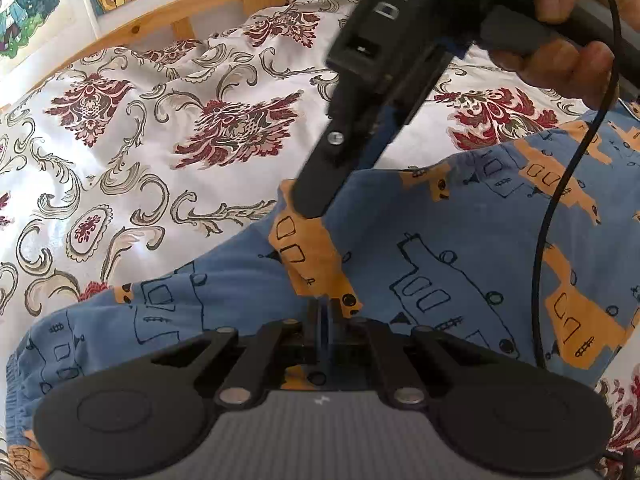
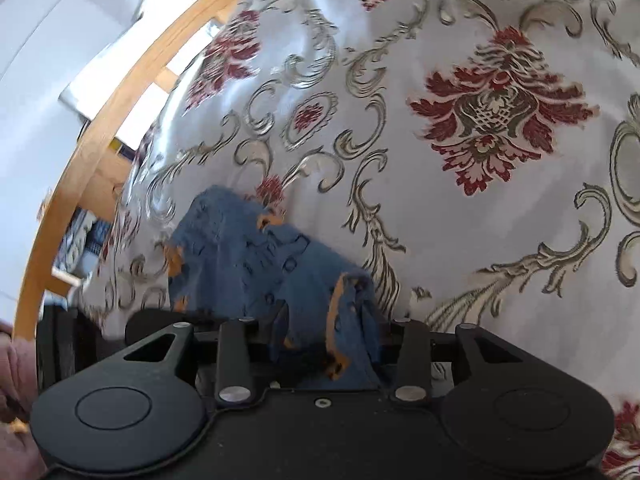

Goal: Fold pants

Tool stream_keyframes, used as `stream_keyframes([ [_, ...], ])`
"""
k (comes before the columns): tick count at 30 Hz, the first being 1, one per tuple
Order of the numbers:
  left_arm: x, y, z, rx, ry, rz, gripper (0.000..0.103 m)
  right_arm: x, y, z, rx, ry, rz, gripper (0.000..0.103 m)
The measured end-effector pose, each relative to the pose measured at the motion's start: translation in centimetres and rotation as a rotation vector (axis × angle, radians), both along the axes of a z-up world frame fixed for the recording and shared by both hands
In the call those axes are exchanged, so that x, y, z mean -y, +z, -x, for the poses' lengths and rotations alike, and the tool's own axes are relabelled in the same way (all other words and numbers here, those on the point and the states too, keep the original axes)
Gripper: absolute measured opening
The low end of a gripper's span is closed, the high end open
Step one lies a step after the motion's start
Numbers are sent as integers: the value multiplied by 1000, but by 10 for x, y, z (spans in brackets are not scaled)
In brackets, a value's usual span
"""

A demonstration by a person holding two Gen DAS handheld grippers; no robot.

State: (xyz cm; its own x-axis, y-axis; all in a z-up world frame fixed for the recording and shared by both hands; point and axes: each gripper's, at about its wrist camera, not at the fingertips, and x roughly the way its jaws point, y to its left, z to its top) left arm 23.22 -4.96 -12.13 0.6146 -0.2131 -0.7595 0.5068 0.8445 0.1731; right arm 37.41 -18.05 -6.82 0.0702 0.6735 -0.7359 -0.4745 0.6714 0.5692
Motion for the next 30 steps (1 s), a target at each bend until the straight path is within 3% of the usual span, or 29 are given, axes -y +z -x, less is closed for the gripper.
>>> stream_keyframes([
  [2, -3, 1, -1, -5, -1, 14, 3, -3, -7, -9, -26, -45, 22, 40],
  [4, -4, 1, -2, -9, -3, 22, 3, -4, -10, -13, -23, -83, 47, 12],
  [5, -5, 1, -2, -10, -3, 26, 3, -4, -11, -14, -13, -93, 67, 7],
  [14, -5, 1, -1, -3, -10, 11, 3, 0, 6, -8, 133, -153, 143, 0],
  [19, -21, 9, -1, -49, 5, 39, 6, 6, -10, -18, 220, -202, 212, 0],
  [22, -44, 21, -1, -102, 49, 103, 18, 15, -5, -17, 266, -253, 234, 12],
  [25, -71, 37, -6, -118, 127, 189, 30, 24, 18, 7, 266, -228, 139, 19],
  [26, -79, 40, -7, -116, 154, 203, 30, 24, 23, 18, 247, -197, 96, 32],
  [27, -87, 42, -9, -115, 181, 204, 31, 24, 26, 29, 221, -168, 61, 44],
  [30, -102, 38, -14, -135, 272, 128, 44, 19, 13, 55, 166, -123, 46, 46],
])
